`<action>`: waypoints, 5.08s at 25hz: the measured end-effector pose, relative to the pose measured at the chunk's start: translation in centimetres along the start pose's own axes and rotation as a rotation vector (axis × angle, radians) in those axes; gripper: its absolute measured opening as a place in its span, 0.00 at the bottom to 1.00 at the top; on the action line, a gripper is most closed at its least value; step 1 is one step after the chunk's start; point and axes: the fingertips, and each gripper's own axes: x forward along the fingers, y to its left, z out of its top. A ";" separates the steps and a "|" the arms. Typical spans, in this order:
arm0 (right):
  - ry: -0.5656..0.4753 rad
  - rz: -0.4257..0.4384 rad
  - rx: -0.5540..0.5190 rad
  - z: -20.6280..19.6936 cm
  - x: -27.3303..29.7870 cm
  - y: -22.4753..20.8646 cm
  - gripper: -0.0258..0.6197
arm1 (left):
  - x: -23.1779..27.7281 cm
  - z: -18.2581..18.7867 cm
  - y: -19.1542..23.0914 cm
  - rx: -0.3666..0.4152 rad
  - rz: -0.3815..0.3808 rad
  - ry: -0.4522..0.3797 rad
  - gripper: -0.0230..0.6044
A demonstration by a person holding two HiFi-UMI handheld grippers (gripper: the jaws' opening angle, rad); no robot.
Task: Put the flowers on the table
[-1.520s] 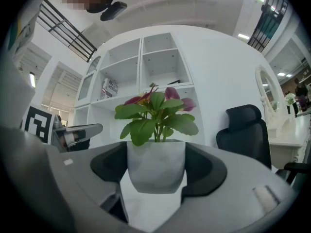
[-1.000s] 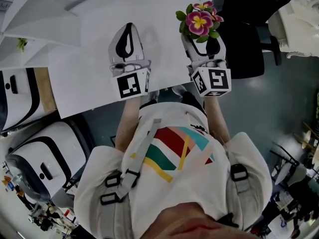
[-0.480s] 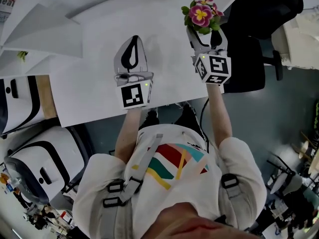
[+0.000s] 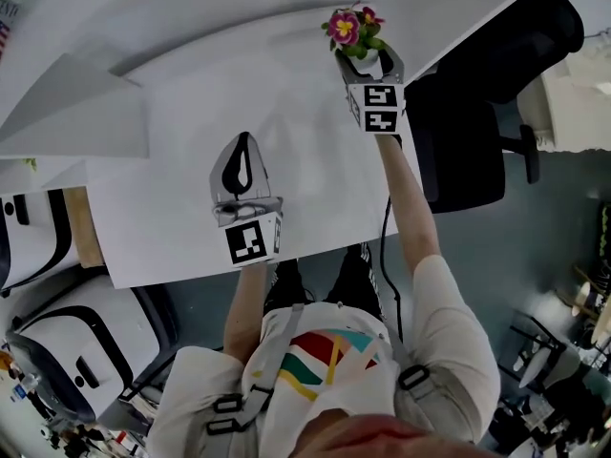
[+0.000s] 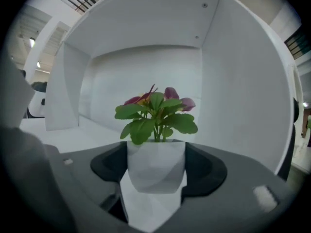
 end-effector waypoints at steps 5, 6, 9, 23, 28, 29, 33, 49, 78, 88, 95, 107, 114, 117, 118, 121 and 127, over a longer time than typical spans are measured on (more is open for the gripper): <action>0.082 -0.022 -0.001 -3.4 4.9 -0.8 0.54 | 0.2 -2.0 1.1 0.006 0.028 0.053 0.04; 0.093 -0.024 0.002 -3.8 5.7 -1.0 0.54 | 0.2 -2.3 1.4 0.010 0.032 0.059 0.04; 0.112 -0.035 0.010 -4.8 7.7 -1.6 0.54 | 0.2 -3.5 2.6 0.023 0.044 0.086 0.04; 0.144 -0.096 0.086 -8.3 10.3 -3.4 0.54 | 1.0 -5.9 3.1 0.021 -0.005 0.143 0.04; 0.149 -0.086 0.112 -8.8 9.6 -3.7 0.54 | 1.3 -6.3 2.6 0.008 -0.014 0.153 0.04; 0.152 -0.087 0.134 -9.0 9.3 -3.8 0.54 | 1.3 -6.5 2.6 0.007 -0.018 0.156 0.04; 0.157 -0.091 0.157 -9.3 8.3 -3.4 0.54 | 1.6 -6.7 2.5 0.004 -0.021 0.158 0.04; 0.222 -0.078 0.178 -11.4 6.8 -2.7 0.54 | 1.5 -6.4 1.9 -0.002 -0.016 0.152 0.04; 0.151 -0.020 0.219 -4.0 0.3 -2.1 0.65 | -2.0 -0.5 0.3 -0.018 0.005 0.027 0.04; 0.003 0.053 0.195 5.5 -7.1 -0.7 0.64 | -4.9 2.1 0.4 -0.019 0.038 -0.030 0.04; -0.215 0.132 0.135 14.1 -13.9 2.3 0.44 | -5.3 5.7 -0.2 0.015 0.044 -0.091 0.04; -0.417 0.174 0.129 18.2 -23.2 7.7 0.15 | -6.7 10.7 -0.6 0.054 0.026 -0.191 0.04; -0.416 0.171 0.093 17.8 -25.0 9.6 0.04 | -7.2 11.5 -0.5 0.053 0.027 -0.207 0.04; -0.390 0.174 0.051 17.0 -25.4 10.6 0.04 | -7.4 11.8 -0.5 0.057 0.029 -0.215 0.04; -0.383 0.174 0.042 16.7 -25.4 10.7 0.04 | -7.3 11.9 -0.4 0.057 0.030 -0.218 0.04; -0.367 0.177 0.033 16.3 -25.1 10.8 0.04 | -7.2 12.0 -0.3 0.057 0.032 -0.221 0.04; -0.359 0.153 0.057 16.1 -25.0 9.7 0.04 | -7.1 12.0 -0.2 0.058 0.032 -0.218 0.04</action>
